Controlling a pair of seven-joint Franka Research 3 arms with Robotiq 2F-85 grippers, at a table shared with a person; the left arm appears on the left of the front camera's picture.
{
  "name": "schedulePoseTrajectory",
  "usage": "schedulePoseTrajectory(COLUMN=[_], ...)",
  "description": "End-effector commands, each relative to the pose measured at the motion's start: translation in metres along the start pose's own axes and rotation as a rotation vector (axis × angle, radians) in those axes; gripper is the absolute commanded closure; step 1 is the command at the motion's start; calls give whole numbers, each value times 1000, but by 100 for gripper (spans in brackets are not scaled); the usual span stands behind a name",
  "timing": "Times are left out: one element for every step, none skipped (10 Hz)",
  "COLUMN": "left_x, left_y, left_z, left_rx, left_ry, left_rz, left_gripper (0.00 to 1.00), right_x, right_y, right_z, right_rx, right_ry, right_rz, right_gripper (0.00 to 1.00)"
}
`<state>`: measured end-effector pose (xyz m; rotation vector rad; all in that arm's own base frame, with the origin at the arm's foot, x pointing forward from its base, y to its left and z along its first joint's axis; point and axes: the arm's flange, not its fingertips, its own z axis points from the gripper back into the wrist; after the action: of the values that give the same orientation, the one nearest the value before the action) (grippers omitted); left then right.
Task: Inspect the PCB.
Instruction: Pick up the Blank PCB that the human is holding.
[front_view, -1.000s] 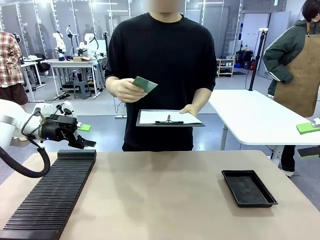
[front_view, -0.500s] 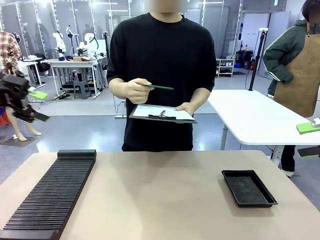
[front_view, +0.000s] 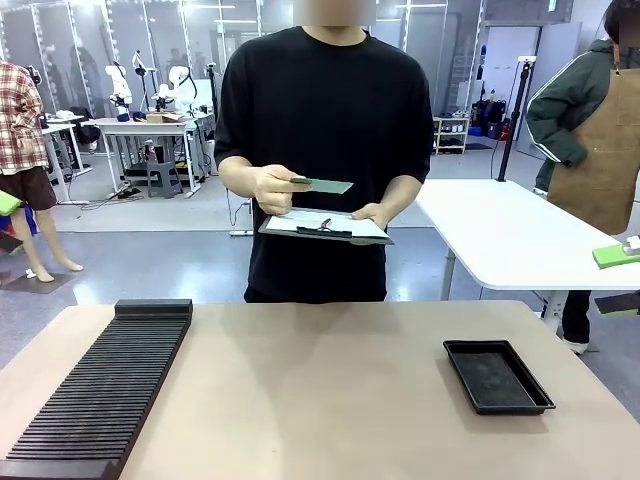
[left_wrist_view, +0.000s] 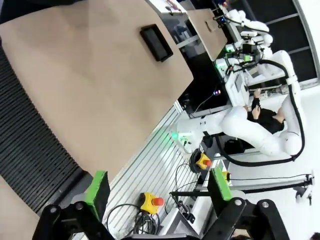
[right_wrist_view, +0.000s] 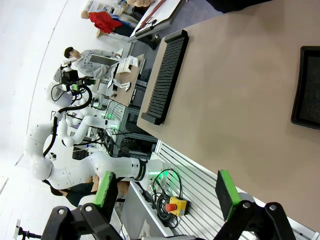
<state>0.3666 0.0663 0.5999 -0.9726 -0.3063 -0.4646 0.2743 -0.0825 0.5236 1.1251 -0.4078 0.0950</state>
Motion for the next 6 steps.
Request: schedulePoseTrajectory(left_x=[-33, -47, -59, -67, -68, -69], left_y=[-13, -14, -15, -17, -14, -11], left_z=[1, 1, 2, 7, 5, 4], left_rx=[45, 60, 65, 71, 85, 75], left_ry=[-63, -78, -107, -129, -120, -126], left_rz=[37, 48, 38, 38, 29, 17], left_gripper=[0, 0, 0, 0, 0, 0], right_x=[1, 1, 1, 1, 1, 1], right_y=[-1, -1, -1, -1, -1, -1], right_z=[1, 1, 1, 1, 1, 1], right_rx=[16, 16, 16, 16, 16, 16], right_ry=[-6, -6, -6, -6, -6, -6], right_rz=[19, 19, 19, 19, 19, 19], right_gripper=[0, 0, 0, 0, 0, 0])
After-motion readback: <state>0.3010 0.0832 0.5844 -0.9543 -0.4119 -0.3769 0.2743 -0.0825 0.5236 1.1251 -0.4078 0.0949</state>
